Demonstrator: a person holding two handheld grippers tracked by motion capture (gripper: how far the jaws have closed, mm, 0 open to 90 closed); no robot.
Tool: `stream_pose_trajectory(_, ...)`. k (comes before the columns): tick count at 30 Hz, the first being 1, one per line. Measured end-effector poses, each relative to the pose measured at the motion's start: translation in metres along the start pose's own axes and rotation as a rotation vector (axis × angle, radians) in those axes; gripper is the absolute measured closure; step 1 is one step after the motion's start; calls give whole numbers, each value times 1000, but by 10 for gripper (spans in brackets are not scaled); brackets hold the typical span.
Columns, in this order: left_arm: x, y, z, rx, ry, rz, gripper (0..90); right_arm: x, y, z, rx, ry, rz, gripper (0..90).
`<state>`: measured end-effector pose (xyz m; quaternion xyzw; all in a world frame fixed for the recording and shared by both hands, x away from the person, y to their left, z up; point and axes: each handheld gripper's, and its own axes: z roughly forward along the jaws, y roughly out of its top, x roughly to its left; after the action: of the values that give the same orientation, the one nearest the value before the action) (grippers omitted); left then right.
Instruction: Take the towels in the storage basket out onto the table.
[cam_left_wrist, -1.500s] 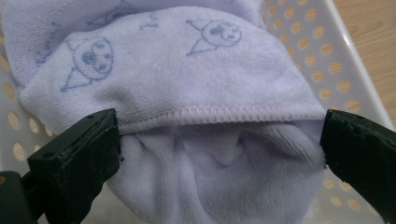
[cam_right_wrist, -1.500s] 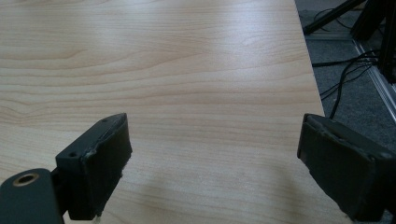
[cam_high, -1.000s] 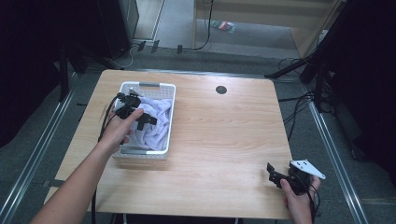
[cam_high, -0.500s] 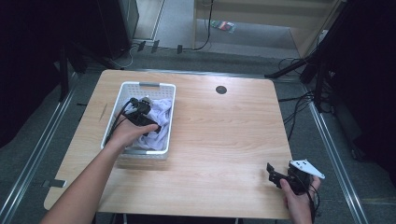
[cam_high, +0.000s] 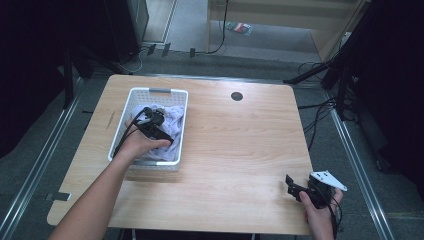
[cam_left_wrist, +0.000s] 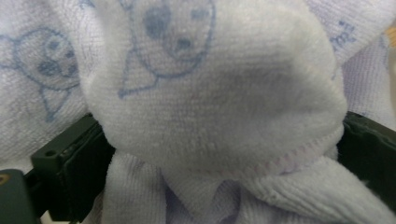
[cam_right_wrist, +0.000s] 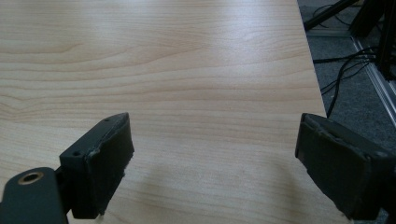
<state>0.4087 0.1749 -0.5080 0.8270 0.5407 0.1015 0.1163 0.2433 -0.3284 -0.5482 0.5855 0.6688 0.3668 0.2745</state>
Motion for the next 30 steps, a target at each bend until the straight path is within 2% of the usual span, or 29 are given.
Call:
stream_pose_trajectory(8,3,0,-4,6,13,-2,165,0,0,0,5,-2,1,114)
stream_pose_trajectory(14,11,-3,-8,-21,18,21,360,0,0,0,6,-5,0,114)
stream_pose_trajectory(19,14,-6,-10,-43,27,23,474,0,0,1,8,-7,2,114)
stream_pose_trajectory(23,14,-7,-11,-56,35,26,525,0,0,0,6,-6,4,114)
stream_pose_trajectory(30,22,-5,-16,-57,11,26,557,0,0,0,7,-8,11,113)
